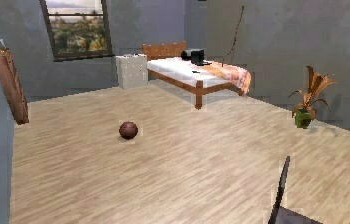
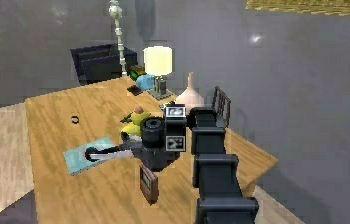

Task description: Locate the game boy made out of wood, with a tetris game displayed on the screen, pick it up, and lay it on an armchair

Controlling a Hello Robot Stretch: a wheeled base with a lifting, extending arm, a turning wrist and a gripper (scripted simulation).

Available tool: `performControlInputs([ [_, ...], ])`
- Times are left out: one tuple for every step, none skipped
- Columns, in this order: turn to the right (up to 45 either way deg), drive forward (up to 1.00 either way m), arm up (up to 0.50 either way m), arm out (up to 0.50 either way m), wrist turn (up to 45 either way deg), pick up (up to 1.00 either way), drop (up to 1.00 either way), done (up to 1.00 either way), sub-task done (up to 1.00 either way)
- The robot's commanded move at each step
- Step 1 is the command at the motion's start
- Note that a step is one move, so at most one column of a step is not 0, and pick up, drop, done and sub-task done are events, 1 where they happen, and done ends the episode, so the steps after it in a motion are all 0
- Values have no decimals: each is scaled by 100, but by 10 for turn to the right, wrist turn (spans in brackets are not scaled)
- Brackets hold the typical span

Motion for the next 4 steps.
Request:
performControlInputs([
  [0, 0, 0, 0, 270, 0, 0, 0, 0],
  [0, 0, -30, 0, 0, 0, 0, 0, 0],
  [0, 0, 0, 0, 0, 100, 0, 0, 0],
  [0, 0, 10, 0, 0, 0, 0, 0, 0],
])
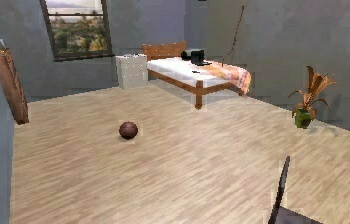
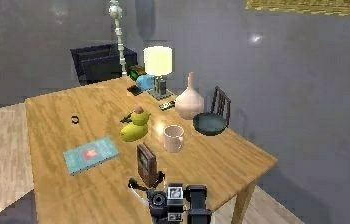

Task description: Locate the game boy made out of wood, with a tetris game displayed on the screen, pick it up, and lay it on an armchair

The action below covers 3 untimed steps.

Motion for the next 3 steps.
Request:
performControlInputs([
  [0, 0, 24, 0, 0, 0, 0, 0, 0],
  [0, 0, 0, 0, -450, 0, 0, 0, 0],
  [0, 0, 0, 0, -450, 0, 0, 0, 0],
])
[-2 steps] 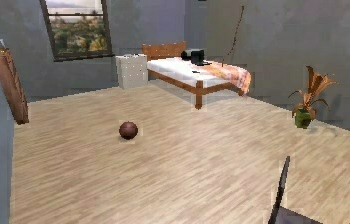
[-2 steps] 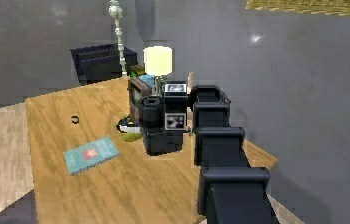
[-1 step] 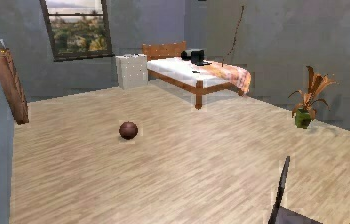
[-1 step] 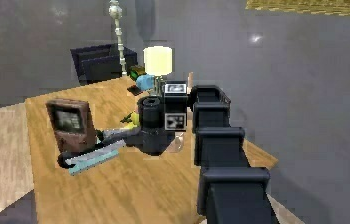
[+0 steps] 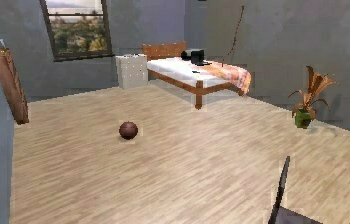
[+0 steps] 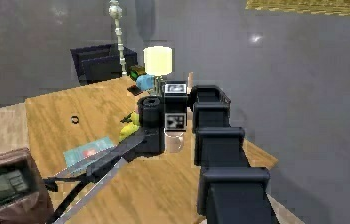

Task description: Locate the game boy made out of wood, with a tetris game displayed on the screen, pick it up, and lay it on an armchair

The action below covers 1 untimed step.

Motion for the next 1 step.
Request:
performControlInputs([
  [0, 0, 0, 0, -210, 0, 0, 0, 0],
])
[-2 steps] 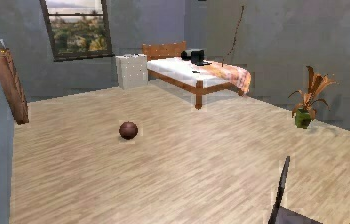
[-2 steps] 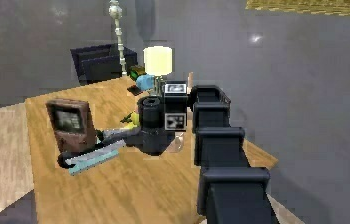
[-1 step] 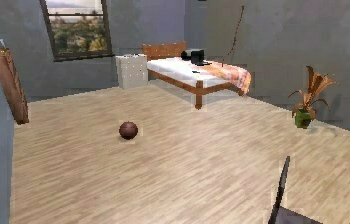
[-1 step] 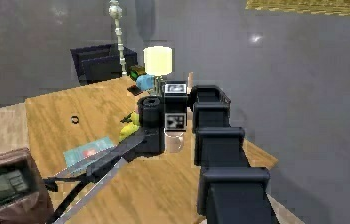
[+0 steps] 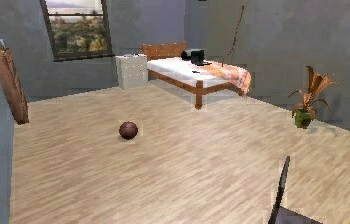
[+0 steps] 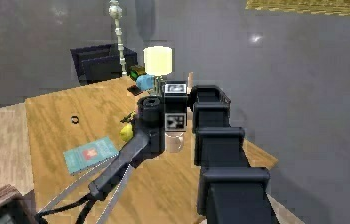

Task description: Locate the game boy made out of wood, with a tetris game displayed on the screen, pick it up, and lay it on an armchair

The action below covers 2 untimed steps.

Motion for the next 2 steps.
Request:
performControlInputs([
  [0, 0, 0, -16, 0, 0, 0, 0, 0],
  [-450, 0, 0, 0, 0, 0, 0, 0, 0],
])
